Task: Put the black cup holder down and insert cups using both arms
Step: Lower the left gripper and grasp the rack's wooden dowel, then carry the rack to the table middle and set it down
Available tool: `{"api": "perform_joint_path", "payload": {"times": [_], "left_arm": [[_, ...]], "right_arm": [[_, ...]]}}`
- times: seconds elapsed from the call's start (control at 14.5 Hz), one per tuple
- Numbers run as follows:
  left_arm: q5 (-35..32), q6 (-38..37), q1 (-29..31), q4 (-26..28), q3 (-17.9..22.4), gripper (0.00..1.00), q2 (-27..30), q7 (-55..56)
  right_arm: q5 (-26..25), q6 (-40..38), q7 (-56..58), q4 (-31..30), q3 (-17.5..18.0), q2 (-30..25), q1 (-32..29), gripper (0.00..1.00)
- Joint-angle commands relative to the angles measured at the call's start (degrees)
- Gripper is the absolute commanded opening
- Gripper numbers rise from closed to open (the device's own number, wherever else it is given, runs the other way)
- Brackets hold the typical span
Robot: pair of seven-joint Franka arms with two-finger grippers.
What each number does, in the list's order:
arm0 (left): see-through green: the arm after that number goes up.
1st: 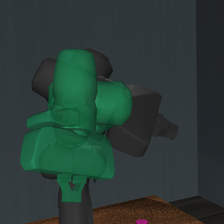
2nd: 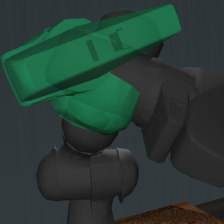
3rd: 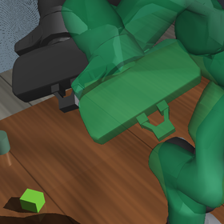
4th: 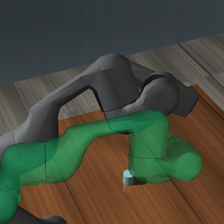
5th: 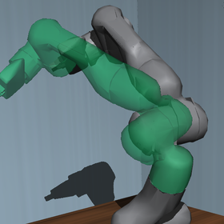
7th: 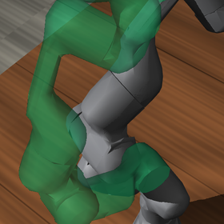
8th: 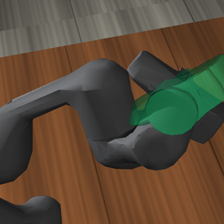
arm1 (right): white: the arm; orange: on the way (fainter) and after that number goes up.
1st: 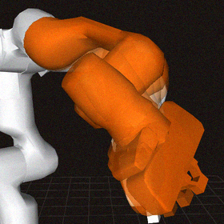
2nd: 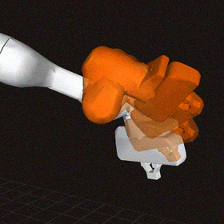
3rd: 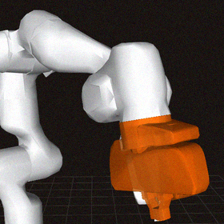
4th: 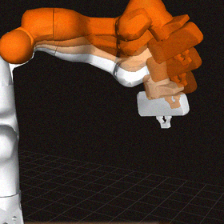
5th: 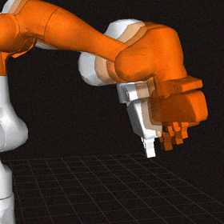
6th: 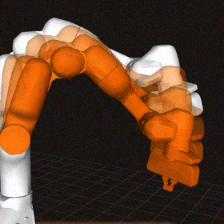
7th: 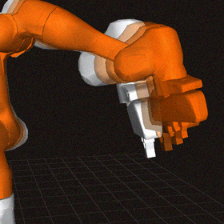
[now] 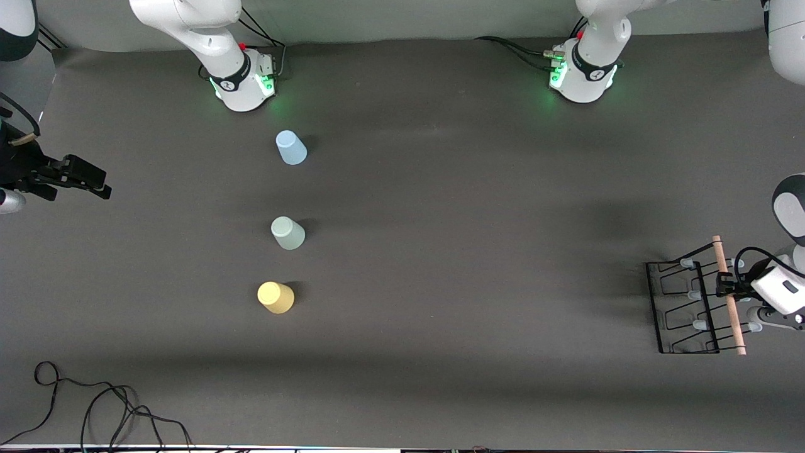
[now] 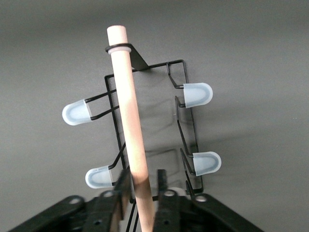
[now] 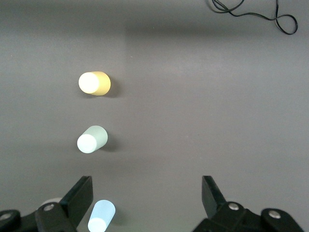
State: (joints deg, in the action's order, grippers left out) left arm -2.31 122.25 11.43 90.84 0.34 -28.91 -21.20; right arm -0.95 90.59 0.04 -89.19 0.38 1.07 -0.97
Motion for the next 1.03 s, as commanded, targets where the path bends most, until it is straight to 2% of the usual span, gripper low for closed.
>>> {"api": "perform_joint_path", "payload": {"times": [0.0, 0.34, 0.55, 0.96], "left_arm": [[0.03, 0.97, 0.17, -1.63, -0.08, 0.0, -1.23, -0.86], [0.11, -0.6, -0.88, -2.86, -0.43, 0.0, -0.1, 1.51], [0.11, -5.42, -2.29, -3.3, -1.83, 0.0, 2.27, 8.35], [1.6, -15.79, -9.22, -3.65, -3.06, 0.0, 8.34, 21.27]], "right_arm": [[-0.28, -0.94, 1.01, 1.21, -0.29, 0.52, 0.18, 1.0], [-0.28, -1.03, 1.01, 1.21, -0.29, 0.52, 0.1, 1.0], [-0.28, -0.94, 1.01, 1.21, -0.29, 0.52, 0.1, 1.0], [-0.28, -0.94, 1.01, 1.21, -0.29, 0.52, 0.1, 1.0]]}}
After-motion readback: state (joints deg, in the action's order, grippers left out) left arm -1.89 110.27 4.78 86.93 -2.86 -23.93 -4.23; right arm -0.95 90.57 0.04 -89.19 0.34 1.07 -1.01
